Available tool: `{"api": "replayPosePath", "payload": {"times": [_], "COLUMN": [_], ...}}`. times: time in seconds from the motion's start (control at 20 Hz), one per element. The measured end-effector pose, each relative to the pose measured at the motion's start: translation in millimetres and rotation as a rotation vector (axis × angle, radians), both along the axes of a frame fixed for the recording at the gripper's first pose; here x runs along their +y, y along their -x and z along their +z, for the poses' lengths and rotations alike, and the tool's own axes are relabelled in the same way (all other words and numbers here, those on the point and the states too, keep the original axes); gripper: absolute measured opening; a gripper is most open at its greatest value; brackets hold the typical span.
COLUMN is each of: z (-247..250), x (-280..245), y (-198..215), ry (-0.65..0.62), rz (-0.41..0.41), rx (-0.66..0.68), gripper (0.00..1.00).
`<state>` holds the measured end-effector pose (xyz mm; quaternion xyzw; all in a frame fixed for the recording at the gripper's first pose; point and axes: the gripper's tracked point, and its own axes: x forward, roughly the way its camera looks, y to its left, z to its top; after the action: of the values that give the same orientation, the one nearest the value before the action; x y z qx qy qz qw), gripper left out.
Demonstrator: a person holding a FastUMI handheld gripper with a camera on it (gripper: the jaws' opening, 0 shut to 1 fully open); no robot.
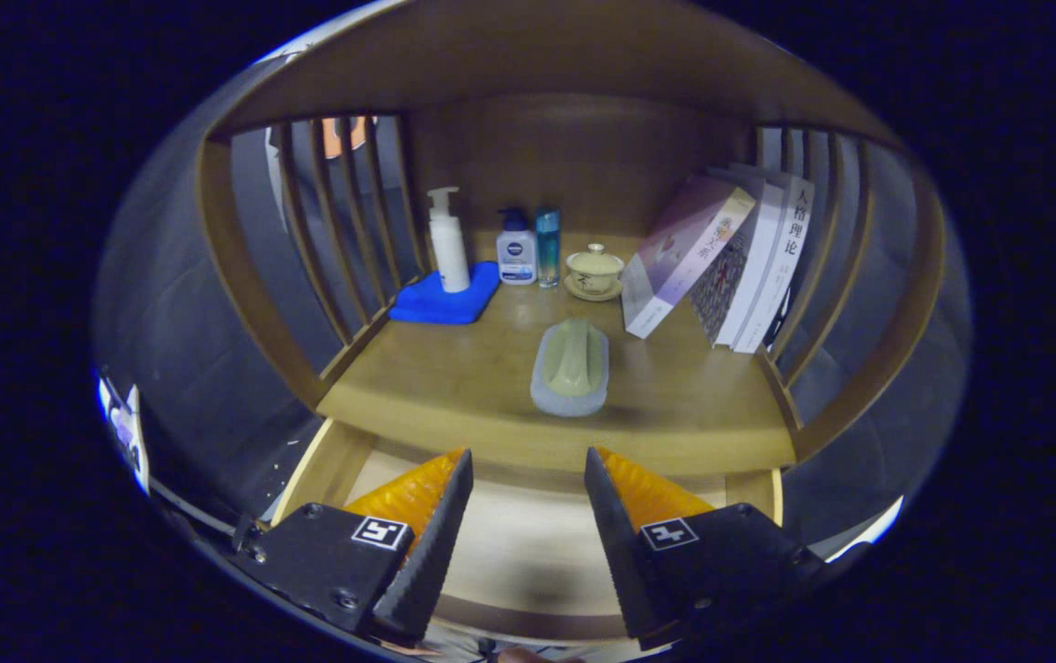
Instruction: Pull open the drawer, take out the items inside it, and place them on the countertop above the cabinet.
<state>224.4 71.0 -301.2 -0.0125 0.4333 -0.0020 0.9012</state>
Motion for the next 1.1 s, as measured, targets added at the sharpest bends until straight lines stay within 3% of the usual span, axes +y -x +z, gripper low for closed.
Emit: {"api": "replayPosePath", "payload": {"times": [0.5,0.95,1.1], "z": [-23,-42,-62], "x": [32,39,38], "y": [106,169,190], "ry": [-0.038,0.028,0.021], "rz": [0.029,0.039,0.031], "rx": [-0.086,-0.195,-0.176], "gripper": [0.80,0.80,0.80]}}
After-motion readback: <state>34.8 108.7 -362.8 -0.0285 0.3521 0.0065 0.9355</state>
